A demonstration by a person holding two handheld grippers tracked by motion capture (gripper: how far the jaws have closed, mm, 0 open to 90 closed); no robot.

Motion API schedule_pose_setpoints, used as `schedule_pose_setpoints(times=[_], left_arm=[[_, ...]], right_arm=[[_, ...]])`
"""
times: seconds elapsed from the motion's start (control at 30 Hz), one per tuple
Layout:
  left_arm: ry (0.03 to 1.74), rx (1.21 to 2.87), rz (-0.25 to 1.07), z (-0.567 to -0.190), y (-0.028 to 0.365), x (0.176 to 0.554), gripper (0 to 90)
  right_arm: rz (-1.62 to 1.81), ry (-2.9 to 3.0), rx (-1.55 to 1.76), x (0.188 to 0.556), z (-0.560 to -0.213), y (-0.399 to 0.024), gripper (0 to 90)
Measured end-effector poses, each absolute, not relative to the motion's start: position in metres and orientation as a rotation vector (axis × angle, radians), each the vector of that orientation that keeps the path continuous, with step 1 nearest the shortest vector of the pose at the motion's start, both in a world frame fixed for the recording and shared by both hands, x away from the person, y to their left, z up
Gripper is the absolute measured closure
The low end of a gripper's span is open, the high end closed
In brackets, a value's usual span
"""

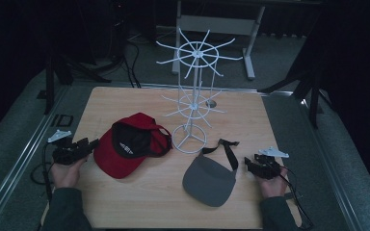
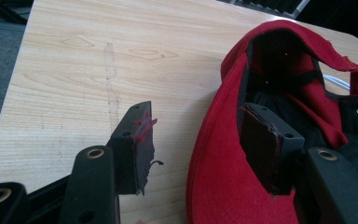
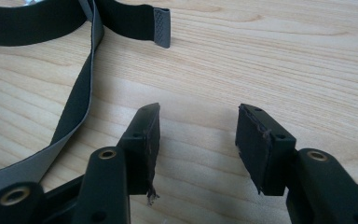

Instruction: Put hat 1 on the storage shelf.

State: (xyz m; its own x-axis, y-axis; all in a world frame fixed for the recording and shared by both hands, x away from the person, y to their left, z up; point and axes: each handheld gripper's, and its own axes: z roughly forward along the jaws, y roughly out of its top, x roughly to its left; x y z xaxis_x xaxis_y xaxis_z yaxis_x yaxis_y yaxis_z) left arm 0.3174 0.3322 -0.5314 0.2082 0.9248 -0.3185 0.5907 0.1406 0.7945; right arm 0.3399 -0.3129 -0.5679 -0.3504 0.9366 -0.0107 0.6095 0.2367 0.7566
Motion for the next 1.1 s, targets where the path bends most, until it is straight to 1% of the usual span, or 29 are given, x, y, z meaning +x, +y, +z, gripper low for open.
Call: schedule_pose_setpoints(times=[0.27,0.43,0.5,0.6,0.7,0.83,0.9,0.93,1.03,1.1], left_arm=[[1.486,1.578,0.455,-0.531,0.331,0.318,45.5],[1.486,1.596,0.454,-0.53,0.331,0.319,50.3],[1.467,1.641,0.469,-0.525,0.329,0.32,52.2],[1.462,1.678,0.502,-0.522,0.327,0.322,58.6],[1.464,1.702,0.546,-0.521,0.326,0.323,71.8],[1.482,1.701,0.576,-0.519,0.33,0.324,86.0],[1.496,1.721,0.601,-0.517,0.332,0.327,89.1],[1.508,1.772,0.623,-0.517,0.331,0.331,89.5],[1.515,1.838,0.624,-0.52,0.33,0.338,89.7],[1.517,1.846,0.62,-0.521,0.329,0.339,89.7]], right_arm=[[0.932,2.058,1.403,0.34,-0.568,-0.312,46.0],[0.933,2.063,1.401,0.34,-0.568,-0.312,45.2],[0.933,2.064,1.4,0.34,-0.568,-0.312,44.9],[0.933,2.065,1.398,0.34,-0.568,-0.312,44.8],[0.933,2.065,1.399,0.34,-0.568,-0.312,44.8],[0.933,2.065,1.4,0.34,-0.568,-0.312,44.8],[0.933,2.065,1.398,0.34,-0.568,-0.312,44.8],[0.933,2.065,1.399,0.34,-0.568,-0.312,44.8],[0.934,2.065,1.4,0.34,-0.568,-0.312,44.8],[0.934,2.064,1.4,0.34,-0.568,-0.312,44.8]])
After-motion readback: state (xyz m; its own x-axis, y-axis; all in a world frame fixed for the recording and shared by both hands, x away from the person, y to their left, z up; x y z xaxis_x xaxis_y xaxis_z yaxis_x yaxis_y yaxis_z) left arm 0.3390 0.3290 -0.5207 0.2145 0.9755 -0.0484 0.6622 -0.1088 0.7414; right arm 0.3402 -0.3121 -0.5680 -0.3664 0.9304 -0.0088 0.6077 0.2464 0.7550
